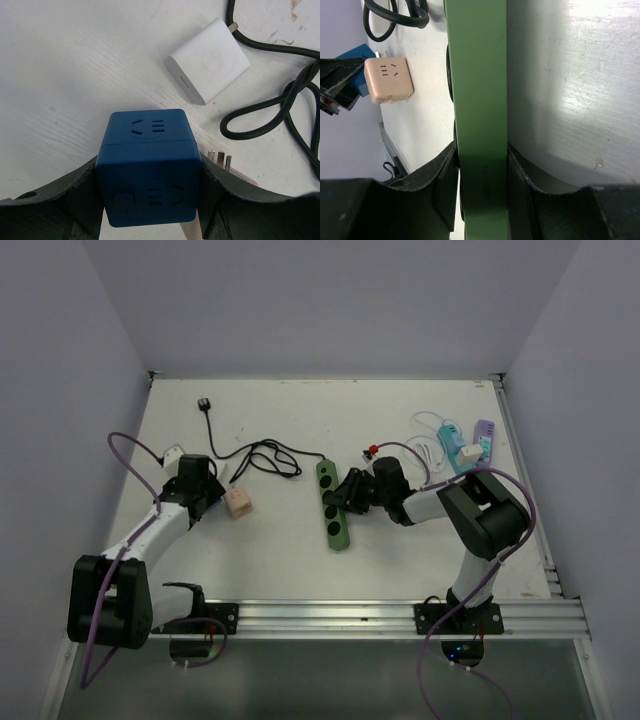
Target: Pull the plug off the socket
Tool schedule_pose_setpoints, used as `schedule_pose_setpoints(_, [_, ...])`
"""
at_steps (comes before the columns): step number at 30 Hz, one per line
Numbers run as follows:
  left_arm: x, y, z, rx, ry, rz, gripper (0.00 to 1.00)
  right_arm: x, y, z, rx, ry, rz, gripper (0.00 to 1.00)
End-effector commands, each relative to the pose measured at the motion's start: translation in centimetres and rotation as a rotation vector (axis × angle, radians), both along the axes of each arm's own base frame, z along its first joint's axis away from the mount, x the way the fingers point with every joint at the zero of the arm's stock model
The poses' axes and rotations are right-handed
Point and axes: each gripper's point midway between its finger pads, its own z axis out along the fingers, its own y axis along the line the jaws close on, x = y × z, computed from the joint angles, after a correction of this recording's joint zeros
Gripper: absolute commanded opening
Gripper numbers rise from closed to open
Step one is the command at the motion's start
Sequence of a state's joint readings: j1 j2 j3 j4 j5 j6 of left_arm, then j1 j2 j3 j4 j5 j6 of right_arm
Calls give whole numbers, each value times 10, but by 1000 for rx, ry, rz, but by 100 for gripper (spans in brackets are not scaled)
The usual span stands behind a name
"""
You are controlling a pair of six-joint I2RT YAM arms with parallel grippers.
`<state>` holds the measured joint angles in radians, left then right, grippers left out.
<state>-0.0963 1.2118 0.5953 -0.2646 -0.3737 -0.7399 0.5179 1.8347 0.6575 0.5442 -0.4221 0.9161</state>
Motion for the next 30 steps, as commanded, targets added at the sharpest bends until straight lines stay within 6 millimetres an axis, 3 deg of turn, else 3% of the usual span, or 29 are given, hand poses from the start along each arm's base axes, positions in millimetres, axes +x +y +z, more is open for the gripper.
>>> schedule_pose_setpoints(1, [22, -2, 11, -29, -117, 5, 47, -73, -82, -111, -416, 339, -71, 0])
schedule_pose_setpoints(6, [15, -4, 6, -41, -95, 2, 68, -72, -79, -108, -403, 329, -60, 0])
schedule_pose_setpoints(10, [17, -8, 18, -54, -124, -17, 91, -71, -76, -105, -388, 319, -52, 0])
schedule_pose_setpoints(12, [18, -9, 27, -59, -144, -25, 98, -71, -75, -104, -384, 315, -46, 0])
schedule_pose_setpoints(17, [19, -11, 53, -58, -172, -47, 100, -66, -65, -92, -398, 274, -13, 0])
schedule_pose_setpoints(22, [28, -8, 110, 3, -241, -101, 100, -57, -40, -76, -390, 224, 39, 0])
schedule_pose_setpoints(25, [24, 0, 139, 80, -275, -130, 100, -33, -17, -63, -355, 195, 32, 0])
schedule_pose_setpoints(30, [13, 4, 155, 180, -277, -220, 100, -2, 18, -56, -320, 184, 30, 0])
